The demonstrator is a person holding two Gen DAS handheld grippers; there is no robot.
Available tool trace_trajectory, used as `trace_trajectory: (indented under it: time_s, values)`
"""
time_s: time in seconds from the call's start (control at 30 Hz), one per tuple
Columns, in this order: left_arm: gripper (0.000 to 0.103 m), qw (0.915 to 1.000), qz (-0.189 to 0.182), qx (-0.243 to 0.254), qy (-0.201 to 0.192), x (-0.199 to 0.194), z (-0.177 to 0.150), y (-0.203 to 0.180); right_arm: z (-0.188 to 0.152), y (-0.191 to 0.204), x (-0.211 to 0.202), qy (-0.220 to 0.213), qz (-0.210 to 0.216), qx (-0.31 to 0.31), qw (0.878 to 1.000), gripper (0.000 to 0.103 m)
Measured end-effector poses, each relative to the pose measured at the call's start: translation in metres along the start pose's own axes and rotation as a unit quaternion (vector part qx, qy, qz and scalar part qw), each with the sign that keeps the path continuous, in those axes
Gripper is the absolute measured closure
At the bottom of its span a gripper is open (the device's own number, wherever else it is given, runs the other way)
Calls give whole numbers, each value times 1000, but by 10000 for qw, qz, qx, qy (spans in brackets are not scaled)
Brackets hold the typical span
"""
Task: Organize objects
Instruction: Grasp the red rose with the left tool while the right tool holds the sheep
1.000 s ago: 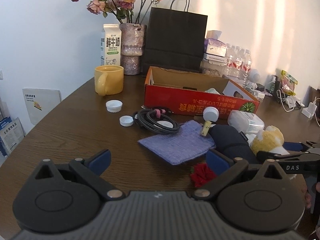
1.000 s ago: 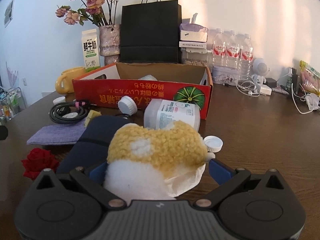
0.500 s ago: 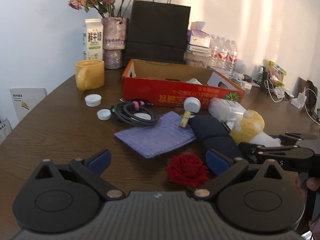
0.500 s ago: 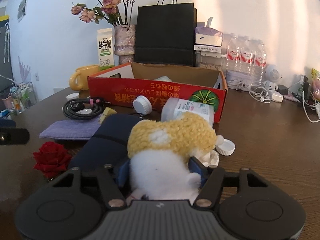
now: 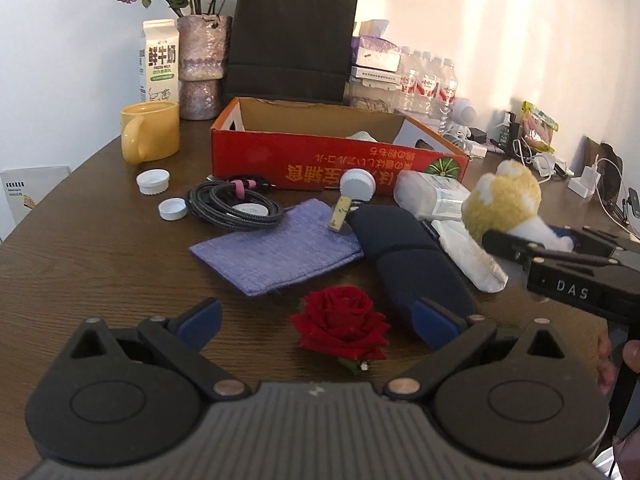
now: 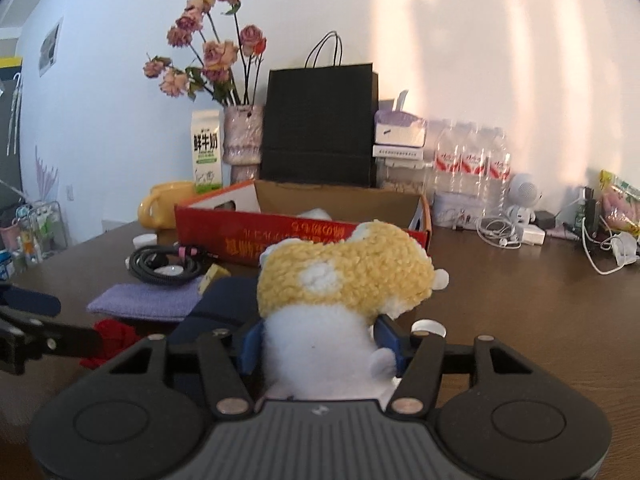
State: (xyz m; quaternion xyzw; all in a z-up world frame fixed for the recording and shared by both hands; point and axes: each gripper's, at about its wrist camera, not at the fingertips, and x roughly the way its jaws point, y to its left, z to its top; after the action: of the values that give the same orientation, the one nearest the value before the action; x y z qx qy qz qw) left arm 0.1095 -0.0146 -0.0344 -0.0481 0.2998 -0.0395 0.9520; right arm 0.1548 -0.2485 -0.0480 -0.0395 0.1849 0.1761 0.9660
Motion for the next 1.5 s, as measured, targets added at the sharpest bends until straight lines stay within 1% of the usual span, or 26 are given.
trace_trajectory:
  time_s: [0.13,0.3,0.33,0.4,0.43,0.47,0.5,0.53,0.57,0.6,0.63,0.67,0.73,1.1,1.33,1.5]
  values:
    - [0,10000,-37,28,41,7,-2,-5,1,0,-1,-31,-9,-8,10000,46]
    - [0,10000,-25,22,-13,13,-2,-9,1,0,-1,-23,-7,-5,10000,46]
    - [0,10000,-36,12,-43,14,-2,-9,1,0,-1,-22,-5,-4,10000,46]
    - [5,10000,-72,-2,-58,16,-2,-9,0,0,0,-15,-4,1,10000,46]
    - [10,9999,-88,-19,-55,17,-2,-8,0,1,0,-12,-5,4,10000,46]
    - [19,9999,-103,-35,-50,19,-2,-8,0,1,0,-14,-5,6,10000,46]
    - [23,9999,-125,-49,-34,20,-3,-7,0,1,0,-13,-5,7,10000,46]
    - [36,9998,-177,-70,-9,21,-3,-6,0,1,0,-8,-5,9,10000,46]
    - [52,9996,-244,-103,12,22,-4,-4,0,1,0,-4,-5,12,10000,46]
    - [60,9994,-322,-133,26,23,-4,-3,0,1,0,-1,-3,11,10000,46]
    - [64,9990,-419,-140,20,23,-5,-1,-1,1,1,0,-8,12,10000,46]
    - [67,9990,-424,-116,-16,22,-6,-1,-1,1,1,0,-5,13,10000,46]
    - [68,9991,-407,-62,-61,20,-7,-2,0,2,1,14,-4,15,10000,46]
    - [68,9986,-455,-145,-245,6,-2,5,-1,1,0,-15,-30,25,10000,46]
    - [68,9980,-490,-62,-400,-2,7,5,0,4,-1,-86,-1,4,10000,46]
    - [68,9972,-501,-39,-560,-4,18,4,8,10,-2,-159,47,-53,9998,46]
